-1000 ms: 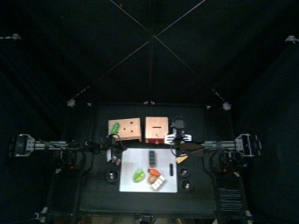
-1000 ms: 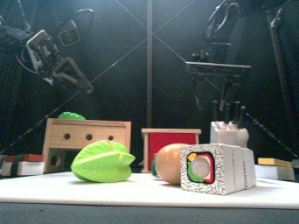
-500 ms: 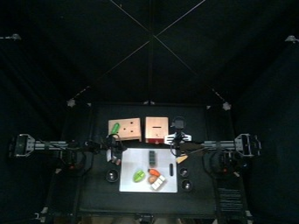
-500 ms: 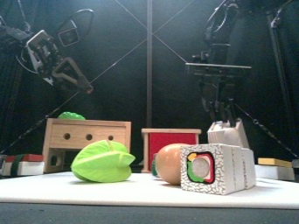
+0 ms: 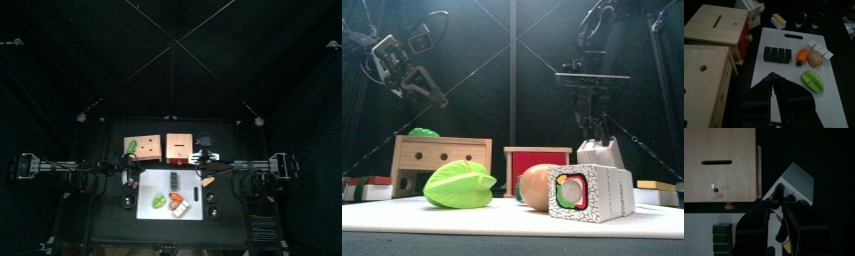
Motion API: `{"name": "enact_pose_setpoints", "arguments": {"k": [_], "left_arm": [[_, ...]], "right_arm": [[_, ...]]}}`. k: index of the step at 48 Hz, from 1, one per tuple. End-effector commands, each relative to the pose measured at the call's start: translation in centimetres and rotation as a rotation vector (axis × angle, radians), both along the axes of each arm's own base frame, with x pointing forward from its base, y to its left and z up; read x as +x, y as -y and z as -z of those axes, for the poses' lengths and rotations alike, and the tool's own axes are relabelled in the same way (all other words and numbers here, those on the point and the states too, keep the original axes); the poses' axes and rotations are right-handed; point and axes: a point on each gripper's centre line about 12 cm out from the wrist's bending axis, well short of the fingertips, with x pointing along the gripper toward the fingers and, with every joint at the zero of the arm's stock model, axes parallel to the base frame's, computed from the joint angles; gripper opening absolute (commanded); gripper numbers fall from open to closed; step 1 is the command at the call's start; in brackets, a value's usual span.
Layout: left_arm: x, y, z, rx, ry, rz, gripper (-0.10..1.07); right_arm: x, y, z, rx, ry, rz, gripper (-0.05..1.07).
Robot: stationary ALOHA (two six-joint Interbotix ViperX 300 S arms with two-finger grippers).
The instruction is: Grab cleaver handle
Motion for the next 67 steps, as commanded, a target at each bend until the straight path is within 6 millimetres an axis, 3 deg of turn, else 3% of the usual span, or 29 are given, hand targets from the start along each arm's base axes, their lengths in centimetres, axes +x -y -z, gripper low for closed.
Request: {"name": "enact_pose_setpoints", "arguments": {"k": [1,14,26,54,67], "left_arm": [[0.3,0.0,-0.5,0.001,0.015,0.004,0.48],[0.2,0.0,-0.5,-0.001,0.014,0.003,0.48],[0.2,0.0,-0.5,0.001,0.013,0.004,0.48],[0.2,0.0,-0.4,-0.002,0.012,0.001,0.48],[0.2,0.0,-0.4,-0.013,0.012,-0.003,0.48]], "right_arm": [[-0.3,0.2,-1.2,-0.003,0.039,0.005,0.50],[-0.2,-0.2,-2.1,-0.002,0.004,-0.107,0.48],[-1.0,-0.7,-1.8,0.069,-0.073,-0.233,0.48],[-2.1,-0.4,-0.9,0.037,-0.096,-0.205,0.48],[-2.3,-0.9,-1.6,0.004,-0.072,-0.214,0.48]]}}
